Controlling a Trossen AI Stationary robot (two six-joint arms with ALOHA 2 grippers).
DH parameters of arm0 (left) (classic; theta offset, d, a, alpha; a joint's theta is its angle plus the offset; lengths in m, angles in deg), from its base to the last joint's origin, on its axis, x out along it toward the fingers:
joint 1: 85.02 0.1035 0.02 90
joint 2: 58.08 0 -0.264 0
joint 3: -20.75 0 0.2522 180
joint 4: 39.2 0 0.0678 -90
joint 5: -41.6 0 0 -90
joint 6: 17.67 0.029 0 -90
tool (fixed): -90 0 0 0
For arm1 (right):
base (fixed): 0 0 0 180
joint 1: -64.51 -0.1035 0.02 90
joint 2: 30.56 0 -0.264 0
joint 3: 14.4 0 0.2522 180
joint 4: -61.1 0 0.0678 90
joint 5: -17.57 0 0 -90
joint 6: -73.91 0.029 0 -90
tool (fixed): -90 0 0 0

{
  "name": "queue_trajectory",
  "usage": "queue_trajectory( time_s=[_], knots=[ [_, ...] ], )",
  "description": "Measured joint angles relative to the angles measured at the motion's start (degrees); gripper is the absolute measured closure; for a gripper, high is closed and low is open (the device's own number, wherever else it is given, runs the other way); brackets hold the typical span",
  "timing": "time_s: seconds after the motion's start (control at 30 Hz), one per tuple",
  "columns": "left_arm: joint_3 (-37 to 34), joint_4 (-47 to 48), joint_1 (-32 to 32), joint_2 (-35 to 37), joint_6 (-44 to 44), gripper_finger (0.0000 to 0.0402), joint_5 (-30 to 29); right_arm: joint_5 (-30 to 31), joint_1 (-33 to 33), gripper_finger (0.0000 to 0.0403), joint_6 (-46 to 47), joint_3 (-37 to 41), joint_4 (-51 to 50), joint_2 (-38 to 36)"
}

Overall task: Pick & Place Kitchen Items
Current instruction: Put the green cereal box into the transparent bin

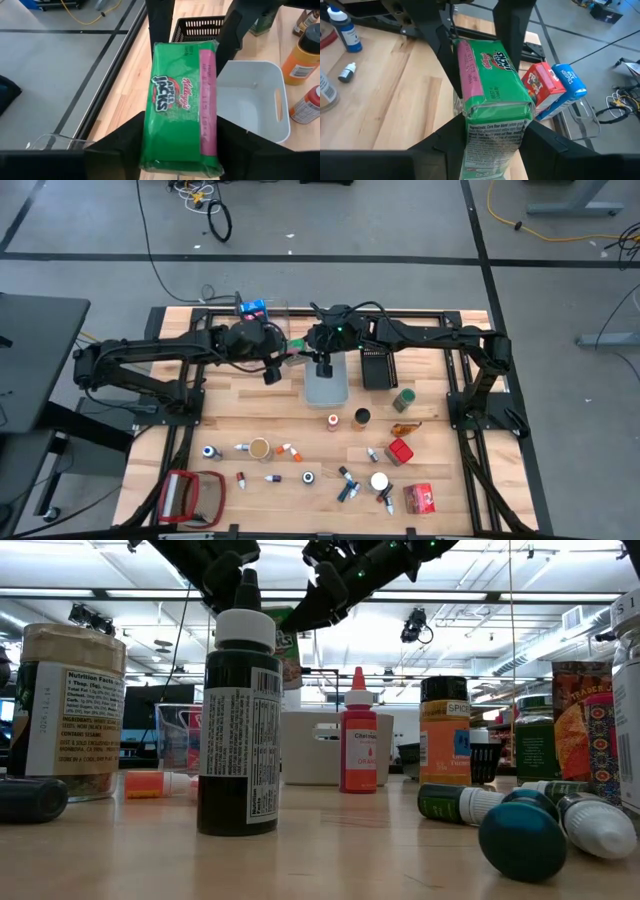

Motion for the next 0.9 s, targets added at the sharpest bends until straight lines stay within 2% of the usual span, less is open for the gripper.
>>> queue_trajectory(
  time_s=[0.17, 0.33, 0.63, 0.77, 0.9],
  knots=[
    [-0.02, 0.31, 0.0, 0.0, -0.49, 0.024, 0.13, -0.12, -0.02, 0.0218, 3.03, 0.0, 0.04, 0.0],
    [-0.04, 2.52, 0.0, 0.02, -2.47, 0.0249, -0.5, -0.04, 0.0, 0.0186, 5.79, 0.0, -0.53, 0.0],
    [0.69, 11.5, 0.14, 3.99, -3.36, 0.0248, -12.67, 2.61, -0.07, 0.0148, 9.2, 0.0, -3.52, 0.0],
    [2.25, 15.61, 0.34, 7.21, -2.86, 0.0247, -13.49, 2.58, -0.07, 0.0144, 9.19, 0.0, -3.92, 0.0],
    [2.19, 20.25, 4.26, 8.02, -3.12, 0.0244, -11.73, 2.32, -0.04, 0.0145, 9.0, 0.0, -4.07, 0.0]
  ],
)
